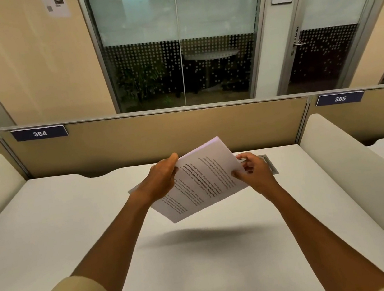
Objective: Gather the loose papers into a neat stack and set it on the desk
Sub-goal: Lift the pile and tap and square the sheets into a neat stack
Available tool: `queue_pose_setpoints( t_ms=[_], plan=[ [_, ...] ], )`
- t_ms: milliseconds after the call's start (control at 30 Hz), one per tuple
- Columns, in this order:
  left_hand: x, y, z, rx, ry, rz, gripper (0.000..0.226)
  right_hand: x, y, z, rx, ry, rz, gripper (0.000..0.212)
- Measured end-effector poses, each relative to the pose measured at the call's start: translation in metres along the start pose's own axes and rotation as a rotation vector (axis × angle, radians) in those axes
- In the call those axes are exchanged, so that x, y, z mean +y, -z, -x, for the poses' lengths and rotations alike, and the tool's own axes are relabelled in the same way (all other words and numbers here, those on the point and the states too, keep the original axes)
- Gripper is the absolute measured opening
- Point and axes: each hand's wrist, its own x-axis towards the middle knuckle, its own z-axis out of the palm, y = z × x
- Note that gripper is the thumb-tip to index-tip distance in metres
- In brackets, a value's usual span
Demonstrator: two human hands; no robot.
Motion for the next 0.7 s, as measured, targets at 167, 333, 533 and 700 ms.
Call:
queue_pose_setpoints(
  t_ms=[167,333,533,700],
  plan=[
    [0.006,-0.005,-0.005,-0.031,-0.028,-0.039,0.024,-0.012,-0.013,0.001,-0.09,-0.029,0.025,0.018],
    [0.003,-0.01,0.002,-0.025,-0.03,0.012,0.017,-0.014,-0.015,0.006,-0.095,-0.032,0.041,0.017],
    [-0.018,-0.015,0.022,0.135,0.171,0.104,0.028,-0.001,-0.011,0.014,-0.078,-0.043,0.006,0.02],
    [-0.056,-0.012,0.049,0.148,0.412,0.236,0.039,0.011,-0.001,0.023,-0.073,-0.091,-0.051,0.017]
  ],
)
